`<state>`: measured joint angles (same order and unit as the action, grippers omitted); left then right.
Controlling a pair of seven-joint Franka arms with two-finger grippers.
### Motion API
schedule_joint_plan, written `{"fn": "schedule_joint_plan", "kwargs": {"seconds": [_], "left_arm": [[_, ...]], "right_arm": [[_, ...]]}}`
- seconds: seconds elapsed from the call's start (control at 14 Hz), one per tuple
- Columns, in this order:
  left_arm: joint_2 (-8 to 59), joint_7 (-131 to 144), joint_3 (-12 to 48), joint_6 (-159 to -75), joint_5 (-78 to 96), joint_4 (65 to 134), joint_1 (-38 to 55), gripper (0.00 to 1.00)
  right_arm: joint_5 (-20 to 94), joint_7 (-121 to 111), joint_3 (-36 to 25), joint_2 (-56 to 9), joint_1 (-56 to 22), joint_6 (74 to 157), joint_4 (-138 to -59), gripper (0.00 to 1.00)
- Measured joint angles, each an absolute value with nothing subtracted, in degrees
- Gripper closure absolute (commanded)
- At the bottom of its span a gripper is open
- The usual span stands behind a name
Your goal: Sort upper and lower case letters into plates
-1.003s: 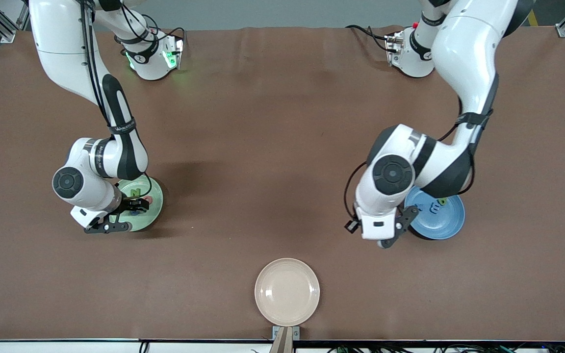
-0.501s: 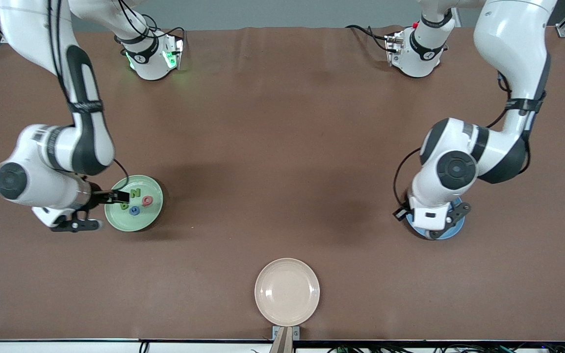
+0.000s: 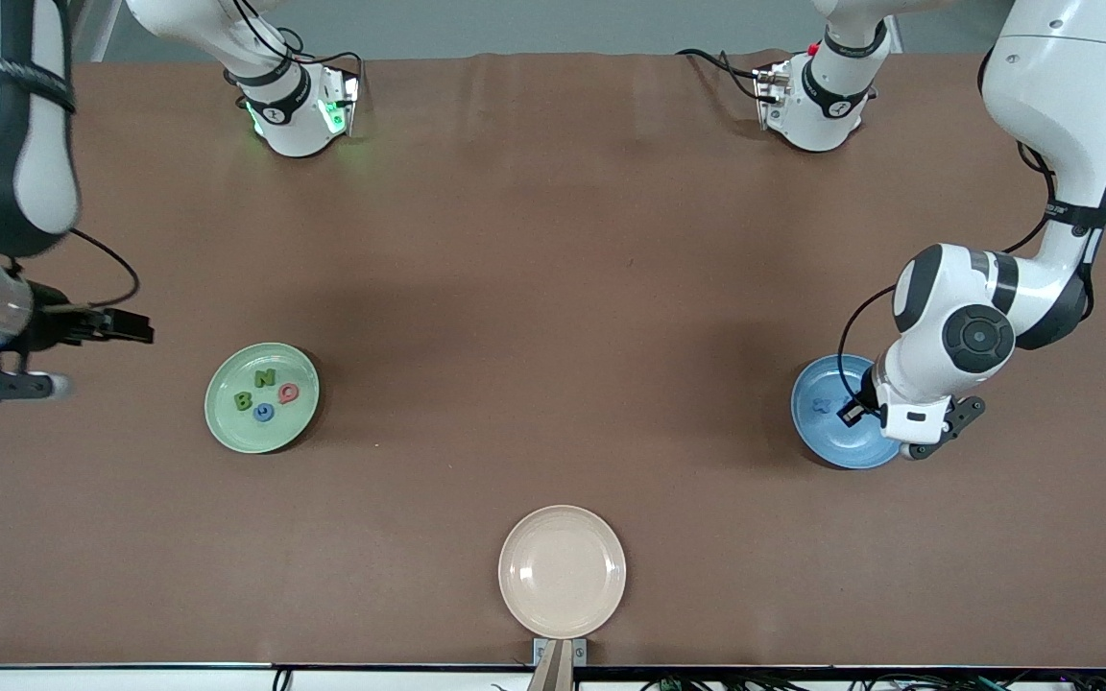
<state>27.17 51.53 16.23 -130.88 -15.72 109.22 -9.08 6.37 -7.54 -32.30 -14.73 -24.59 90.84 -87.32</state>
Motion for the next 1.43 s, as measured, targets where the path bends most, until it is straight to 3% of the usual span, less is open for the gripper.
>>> {"fn": "schedule_joint_plan", "kwargs": {"seconds": [0.07,0.29,0.57,0.86,1.07,1.15,1.43], "left_arm": [[27.2,51.0,16.2,-131.0,-15.7,109.7,-9.9,0.0],[27.2,50.1,16.2,-131.2,-15.7,109.9,-11.8,0.0],[25.1,48.2,16.9,-129.2,-15.8,107.8,-11.4,0.0],[20.2,42.9,20.4,-113.0,-15.8,97.5,-11.3,0.0],[18.3,40.8,22.5,-106.2,-15.8,90.6,-11.3,0.0],[18.2,40.5,23.3,-105.1,-15.8,89.1,-11.3,0.0],[18.2,38.1,25.4,-100.5,-15.8,83.9,-11.2,0.0]], "right_arm": [[6.4,-6.8,-32.4,-14.8,-24.5,89.0,-84.4,0.0],[6.4,-6.1,-32.4,-14.9,-23.2,85.5,-78.8,0.0],[6.5,-5.9,-32.3,-15.6,-22.8,84.3,-77.0,0.0],[6.5,-5.8,-32.4,-15.9,-22.7,82.1,-77.0,0.0],[6.5,-5.6,-32.3,-15.9,-22.5,80.4,-76.6,0.0],[6.5,-5.6,-31.4,-15.8,-21.3,80.3,-76.3,0.0],[5.5,-5.6,-18.4,-14.2,-8.9,80.1,-76.0,0.0]]}}
